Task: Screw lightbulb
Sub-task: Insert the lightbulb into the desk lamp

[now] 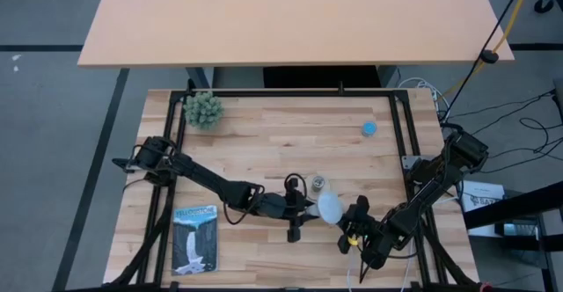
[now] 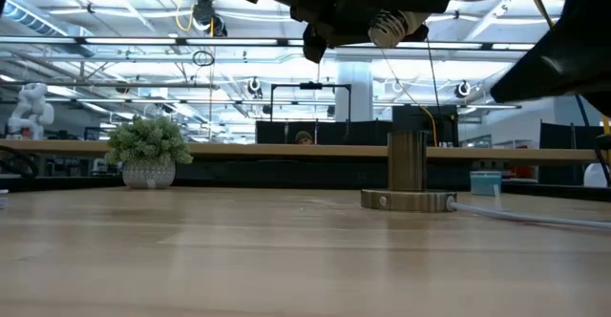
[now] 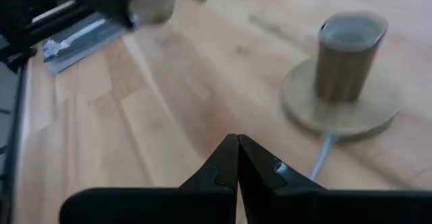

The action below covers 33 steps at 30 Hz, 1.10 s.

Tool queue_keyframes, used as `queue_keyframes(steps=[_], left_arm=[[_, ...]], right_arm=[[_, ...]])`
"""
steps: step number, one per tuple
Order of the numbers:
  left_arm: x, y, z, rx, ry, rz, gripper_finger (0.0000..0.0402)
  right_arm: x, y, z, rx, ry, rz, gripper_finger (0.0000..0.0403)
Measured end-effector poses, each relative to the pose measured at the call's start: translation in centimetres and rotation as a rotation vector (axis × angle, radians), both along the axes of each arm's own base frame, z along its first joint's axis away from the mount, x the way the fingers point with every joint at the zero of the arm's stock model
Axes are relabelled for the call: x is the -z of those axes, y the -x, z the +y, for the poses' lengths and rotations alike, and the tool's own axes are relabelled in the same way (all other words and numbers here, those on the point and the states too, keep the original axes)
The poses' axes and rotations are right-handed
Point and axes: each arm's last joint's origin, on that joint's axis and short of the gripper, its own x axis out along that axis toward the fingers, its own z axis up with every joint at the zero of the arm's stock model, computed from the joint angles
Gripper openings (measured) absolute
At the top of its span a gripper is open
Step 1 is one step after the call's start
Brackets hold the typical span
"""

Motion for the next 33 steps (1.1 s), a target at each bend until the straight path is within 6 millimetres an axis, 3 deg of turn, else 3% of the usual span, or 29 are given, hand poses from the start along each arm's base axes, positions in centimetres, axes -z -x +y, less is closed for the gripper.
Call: queue_keyframes(steps=[7, 10, 15, 17, 24, 33], left_arm=[[0.0, -0.4, 1.1, -0.02, -0.018, -0.006, 0.0138], [0.0, -0.8, 2.2, -0.033, -0.057, -0.02, 0.0138], [0.5, -2.1, 5.8, -0.092, -0.102, -0.046, 0.0138], [1.1, -2.9, 7.4, -0.042, -0.086, -0.098, 0.0138], [4.8, -4.9, 12.0, 0.042, 0.069, -0.237, 0.0138], [5.0, -5.0, 11.3, 0.13, -0.012, -0.286, 0.0138]], right_arm=[[-2.5, 0.8, -1.9, 0.118, 0.167, -0.111, 0.0], [-3.3, 0.7, -2.9, 0.113, 0.237, -0.075, 0.0], [-3.8, 0.8, -5.1, 0.139, 0.338, 0.029, 0.0], [-3.7, 0.8, -6.1, 0.161, 0.388, 0.082, 0.0], [-3.5, 0.6, -8.3, 0.217, 0.471, 0.198, 0.0], [-3.6, 0.2, -8.5, 0.21, 0.486, 0.204, 0.0]])
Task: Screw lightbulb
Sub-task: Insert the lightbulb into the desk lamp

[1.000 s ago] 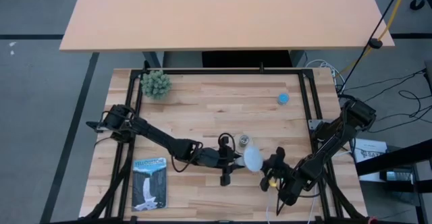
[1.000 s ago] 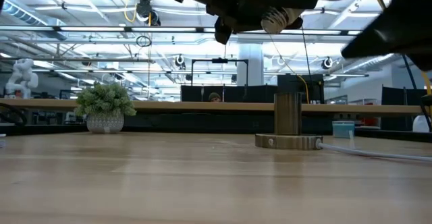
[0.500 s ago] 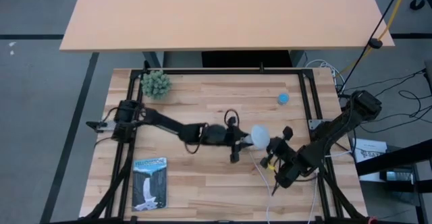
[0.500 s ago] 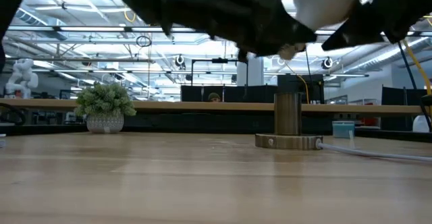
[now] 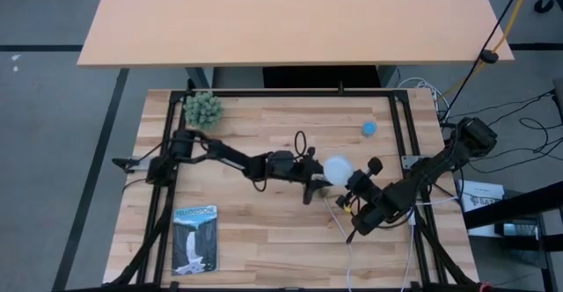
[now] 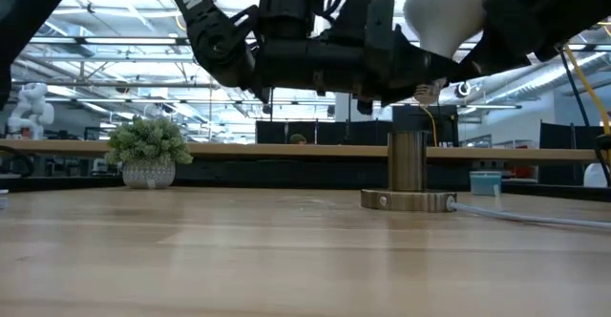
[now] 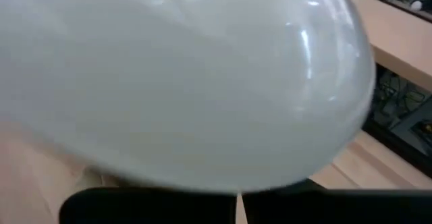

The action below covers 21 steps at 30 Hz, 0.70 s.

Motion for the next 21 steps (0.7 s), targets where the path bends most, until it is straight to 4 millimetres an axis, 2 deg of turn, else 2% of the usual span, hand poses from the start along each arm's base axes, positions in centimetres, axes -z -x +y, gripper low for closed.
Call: queue_keyframes(steps=[6, 13, 21], left_arm=[[0.0, 0.1, -1.2, 0.032, -0.007, 0.004, 0.0138], [0.2, 0.1, -1.6, 0.022, -0.038, 0.015, 0.0138], [0.9, 0.1, -0.8, -0.103, -0.054, 0.085, 0.0249]], right_arm=[[-0.2, -0.8, 0.6, -0.059, 0.014, 0.007, 0.0], [-0.2, -1.2, 0.9, -0.117, -0.014, 0.049, 0.0], [-0.3, -1.9, 0.2, -0.11, -0.029, 0.058, 0.0]])
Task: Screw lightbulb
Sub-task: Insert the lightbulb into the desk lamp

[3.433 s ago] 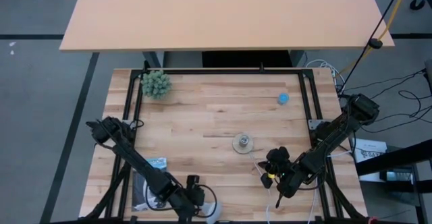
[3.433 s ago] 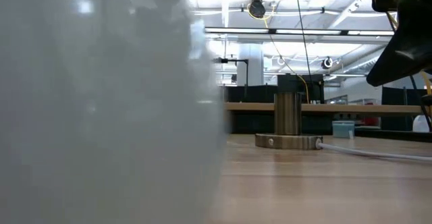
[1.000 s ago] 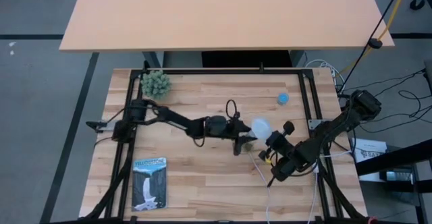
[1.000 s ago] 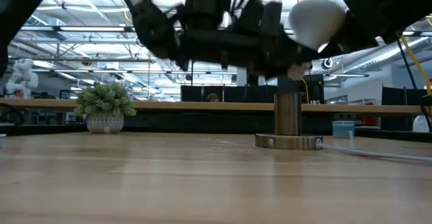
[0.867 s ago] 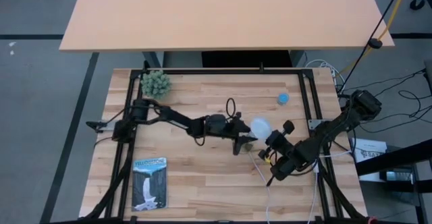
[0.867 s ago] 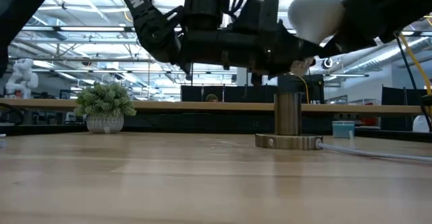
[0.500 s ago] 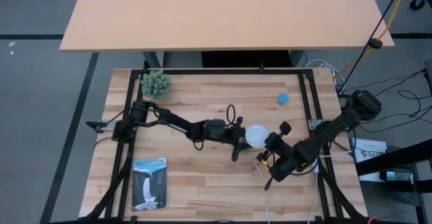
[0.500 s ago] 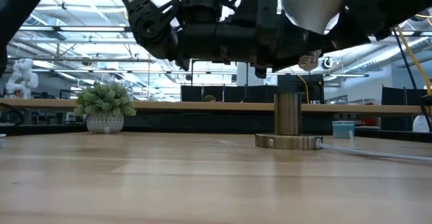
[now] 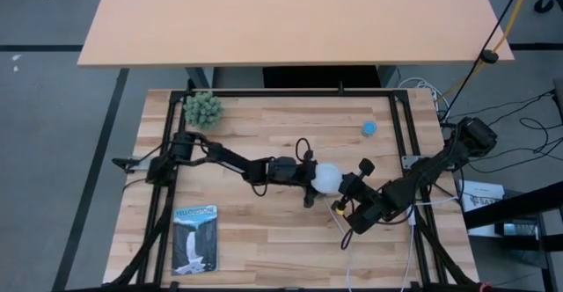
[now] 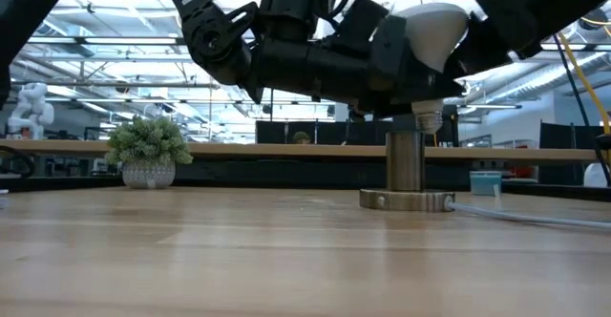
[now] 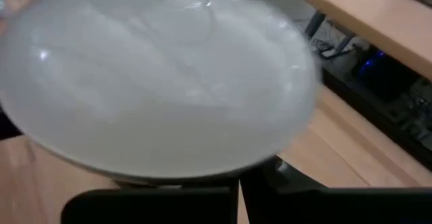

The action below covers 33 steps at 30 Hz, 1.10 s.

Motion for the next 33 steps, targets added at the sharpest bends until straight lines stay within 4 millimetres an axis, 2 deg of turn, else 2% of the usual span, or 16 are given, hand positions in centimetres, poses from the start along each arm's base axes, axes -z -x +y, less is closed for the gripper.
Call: queue_keyframes(steps=[4, 10, 13, 22, 33], left_arm=[[-0.1, 0.0, 0.2, -0.005, 0.001, 0.0, 0.0261], [-1.8, 0.3, 0.4, -0.014, -0.063, -0.013, 0.0264], [-2.3, 0.6, 0.4, -0.024, -0.124, 0.034, 0.0265], [-1.4, 0.8, 0.7, -0.066, -0.12, 0.13, 0.0265], [-0.2, 1.2, 0.4, -0.083, -0.087, 0.264, 0.0266]], right_arm=[[0.0, -1.0, -0.8, -0.048, -0.025, 0.06, 0.0], [-0.3, -1.8, -1.3, -0.048, -0.024, 0.042, 0.0], [-0.3, -1.9, -1.5, -0.051, -0.019, 0.052, 0.0], [0.0, -2.2, -2.3, -0.055, -0.066, 0.096, 0.0], [0.3, -2.3, -1.9, -0.104, -0.158, 0.118, 0.0]])
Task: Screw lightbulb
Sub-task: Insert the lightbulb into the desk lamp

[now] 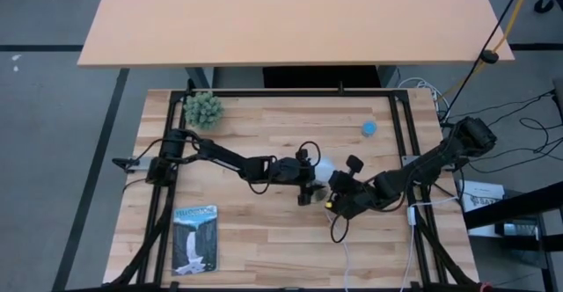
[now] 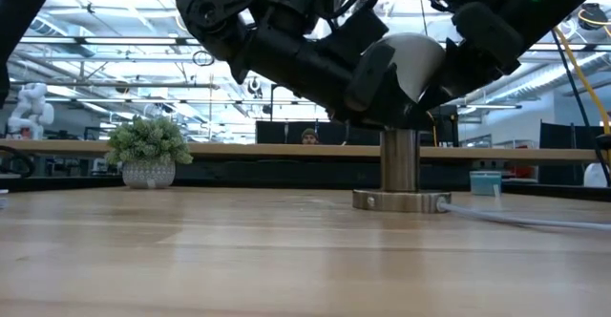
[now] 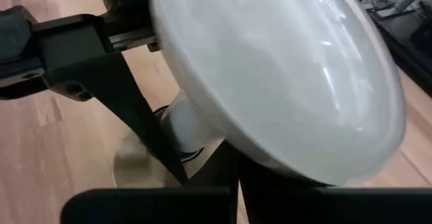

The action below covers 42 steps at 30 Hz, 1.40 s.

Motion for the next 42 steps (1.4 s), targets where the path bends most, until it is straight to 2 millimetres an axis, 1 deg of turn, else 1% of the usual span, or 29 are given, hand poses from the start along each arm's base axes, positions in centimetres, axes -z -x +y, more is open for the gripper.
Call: queue_keyframes(steps=[5, 13, 18, 24, 34, 36, 39, 42], left_arm=[[-0.1, 0.0, -0.5, 0.015, -0.003, -0.006, 0.0266], [-0.1, 0.1, -1.7, 0.044, -0.075, -0.021, 0.0264], [-0.1, 0.1, -1.9, 0.062, -0.086, -0.021, 0.0237], [-0.1, 0.1, -1.9, 0.061, -0.083, -0.02, 0.0203], [-0.1, 0.1, -1.9, 0.056, -0.084, -0.019, 0.0195], [-0.1, 0.1, -1.8, 0.056, -0.083, -0.02, 0.0195], [-0.1, 0.1, -1.8, 0.055, -0.084, -0.02, 0.0194], [-0.1, 0.1, -1.8, 0.055, -0.084, -0.02, 0.0194]], right_arm=[[0.0, 0.0, 0.1, -0.011, 0.0, 0.0, 0.0], [-0.1, 0.2, 0.8, -0.086, 0.039, 0.024, 0.0], [0.0, 0.6, 1.2, -0.082, 0.043, 0.04, 0.0], [0.0, 0.6, 1.2, -0.09, 0.054, 0.051, 0.0], [0.1, 0.8, 1.2, -0.156, 0.125, 0.111, 0.0], [0.3, 1.1, 1.0, -0.118, 0.102, 0.121, 0.0], [0.7, 2.0, 0.6, -0.016, 0.053, 0.152, 0.0], [1.0, 2.9, 0.6, 0.074, 0.02, 0.152, 0.0]])
